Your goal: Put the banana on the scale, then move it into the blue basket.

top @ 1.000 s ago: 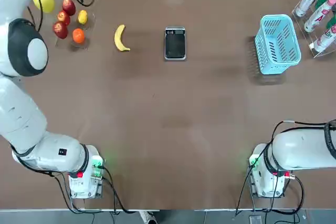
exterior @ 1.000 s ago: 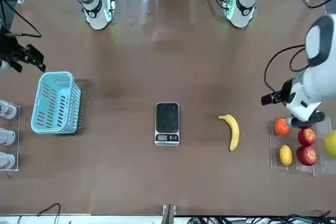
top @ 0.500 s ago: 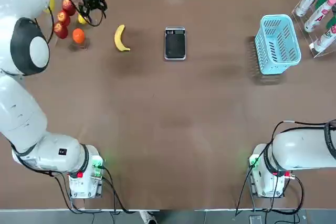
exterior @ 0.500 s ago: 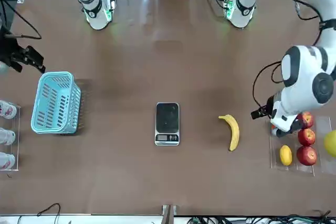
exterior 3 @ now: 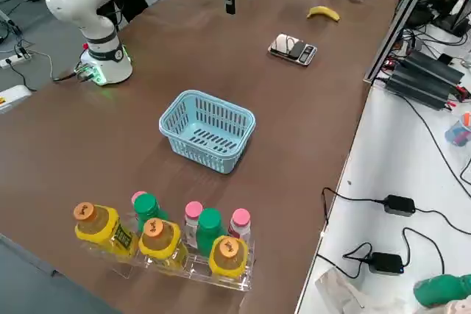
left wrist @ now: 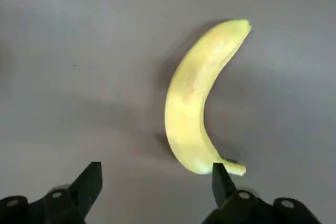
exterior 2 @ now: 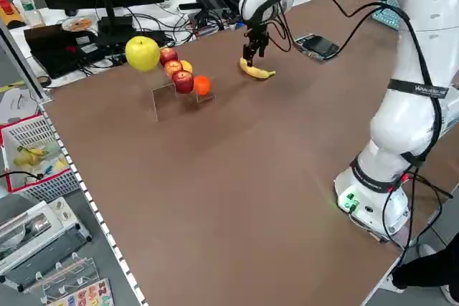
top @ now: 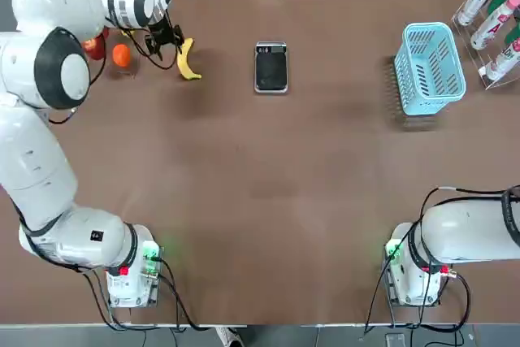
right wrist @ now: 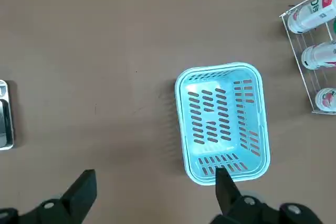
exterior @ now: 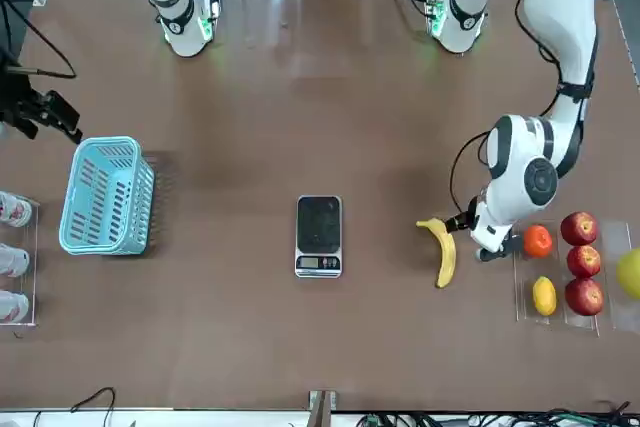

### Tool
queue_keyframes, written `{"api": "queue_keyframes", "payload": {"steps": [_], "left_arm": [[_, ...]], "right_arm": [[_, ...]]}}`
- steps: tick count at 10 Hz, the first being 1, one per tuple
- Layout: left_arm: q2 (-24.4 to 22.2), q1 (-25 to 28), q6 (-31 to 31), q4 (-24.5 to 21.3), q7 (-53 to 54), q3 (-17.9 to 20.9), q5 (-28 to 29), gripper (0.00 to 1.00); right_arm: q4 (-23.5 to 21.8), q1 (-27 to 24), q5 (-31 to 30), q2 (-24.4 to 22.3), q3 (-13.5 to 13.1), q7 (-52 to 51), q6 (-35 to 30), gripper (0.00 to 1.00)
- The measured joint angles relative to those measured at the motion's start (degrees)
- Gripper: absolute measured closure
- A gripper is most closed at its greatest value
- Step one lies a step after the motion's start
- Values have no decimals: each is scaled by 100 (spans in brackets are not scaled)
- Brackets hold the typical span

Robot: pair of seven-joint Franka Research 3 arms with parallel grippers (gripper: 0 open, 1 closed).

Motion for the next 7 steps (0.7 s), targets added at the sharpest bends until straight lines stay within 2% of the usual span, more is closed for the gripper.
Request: {"api": "queue_keyframes", "payload": {"steps": [4, 7], "left_arm": [[549, -144, 607, -27, -15, -12, 0, 15], [682, -140, 690, 88, -82, -14, 0, 18]], "right_arm": [[-6, 117, -35, 2, -3, 109, 9, 0], [-17, 117, -38, 4, -17, 345, -4, 0]]}}
